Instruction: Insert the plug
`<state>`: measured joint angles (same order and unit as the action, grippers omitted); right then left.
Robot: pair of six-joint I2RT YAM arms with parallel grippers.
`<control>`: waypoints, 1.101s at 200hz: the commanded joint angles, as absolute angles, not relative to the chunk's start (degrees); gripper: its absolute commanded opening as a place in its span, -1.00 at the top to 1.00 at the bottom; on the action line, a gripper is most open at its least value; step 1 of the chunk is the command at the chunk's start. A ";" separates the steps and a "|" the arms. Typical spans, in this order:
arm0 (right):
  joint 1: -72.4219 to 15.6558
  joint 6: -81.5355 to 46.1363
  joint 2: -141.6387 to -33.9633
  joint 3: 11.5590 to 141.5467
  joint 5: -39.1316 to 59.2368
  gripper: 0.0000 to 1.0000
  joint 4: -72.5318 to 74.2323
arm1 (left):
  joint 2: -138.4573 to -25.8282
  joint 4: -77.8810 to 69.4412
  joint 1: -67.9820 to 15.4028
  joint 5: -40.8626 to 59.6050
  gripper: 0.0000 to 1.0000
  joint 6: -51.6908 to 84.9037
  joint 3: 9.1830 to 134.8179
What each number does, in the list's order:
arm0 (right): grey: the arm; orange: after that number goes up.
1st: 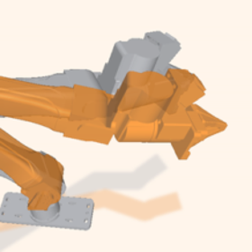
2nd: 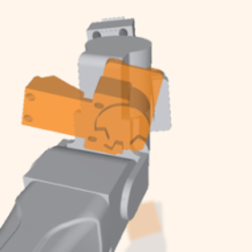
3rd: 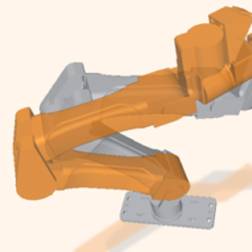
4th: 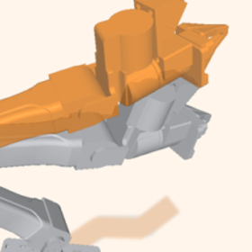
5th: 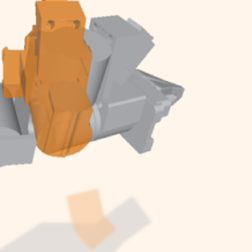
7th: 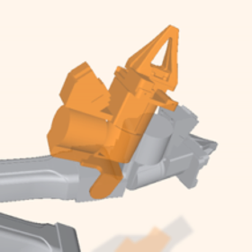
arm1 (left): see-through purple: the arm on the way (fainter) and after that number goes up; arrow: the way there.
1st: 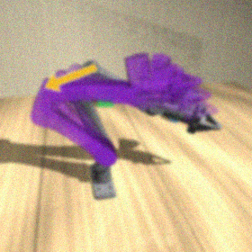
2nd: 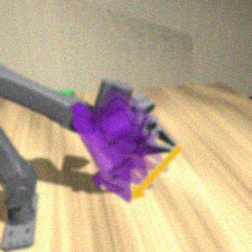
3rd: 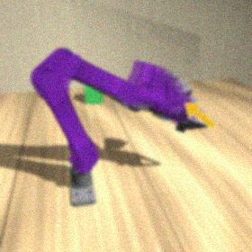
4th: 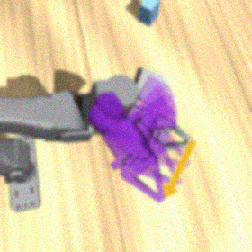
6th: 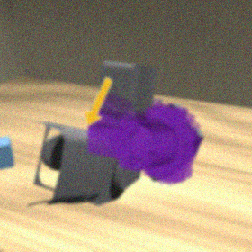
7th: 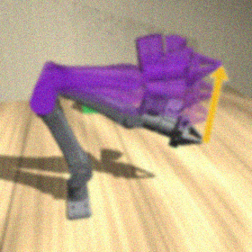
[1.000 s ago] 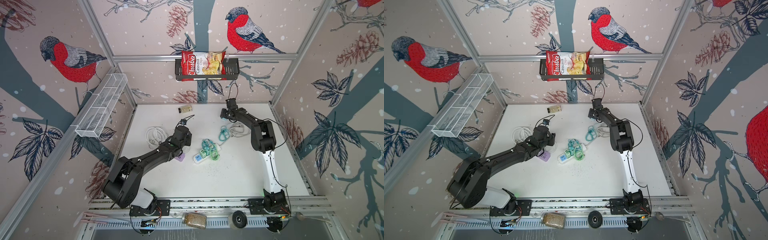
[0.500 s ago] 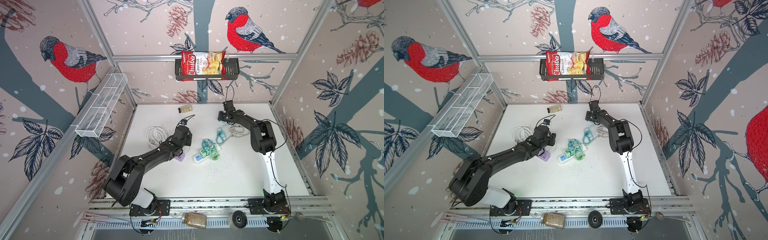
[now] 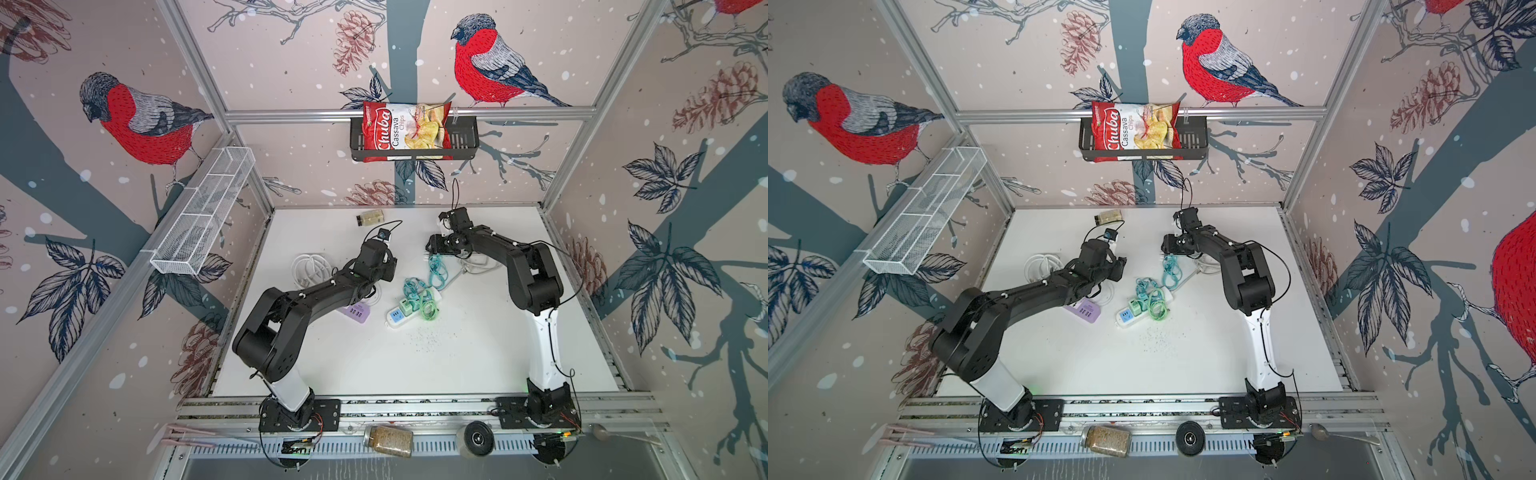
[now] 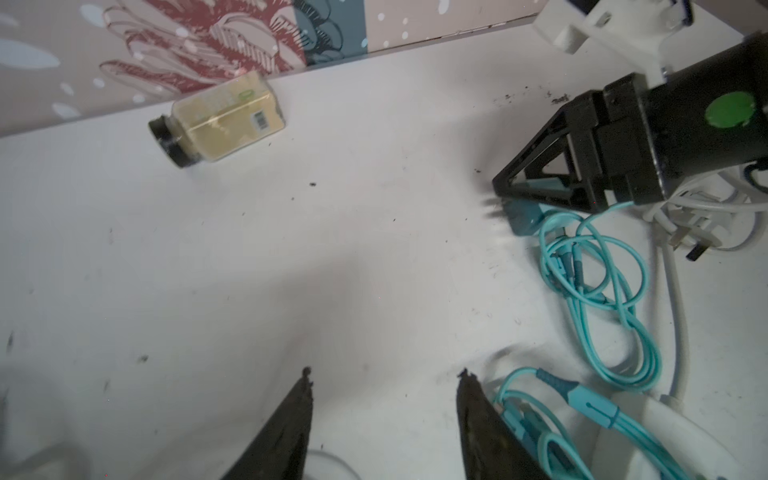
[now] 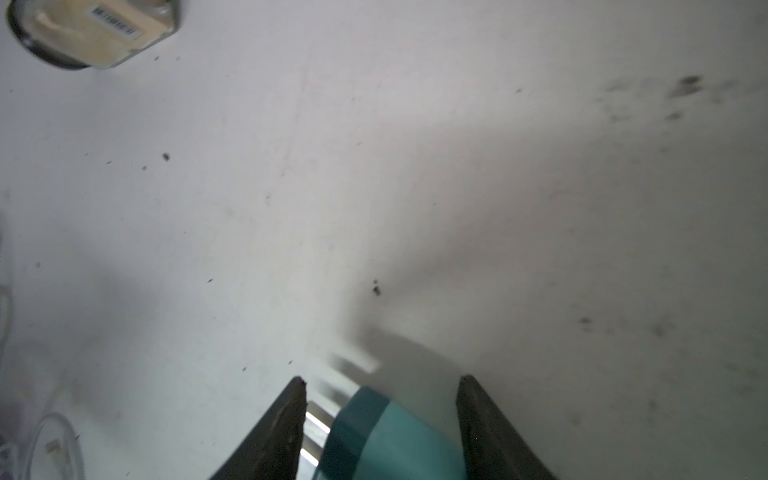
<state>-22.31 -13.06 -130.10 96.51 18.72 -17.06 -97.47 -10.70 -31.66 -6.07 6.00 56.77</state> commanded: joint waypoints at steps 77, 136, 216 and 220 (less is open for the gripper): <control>-17.98 -17.02 -115.11 81.48 13.50 -0.34 -7.40 | -116.01 -11.74 -32.24 14.87 -0.11 -5.65 77.81; -17.70 -19.21 -111.82 74.80 15.74 -0.24 -4.52 | -126.24 -8.88 -33.39 15.37 -0.10 -6.77 88.50; -17.13 -18.11 -111.35 73.49 16.23 -0.16 -4.18 | -136.64 -1.28 -34.92 13.82 -0.09 -6.74 102.46; -16.96 -18.17 -111.26 73.41 16.24 -0.16 -4.15 | -136.94 -0.89 -35.11 13.45 -0.10 -6.89 102.95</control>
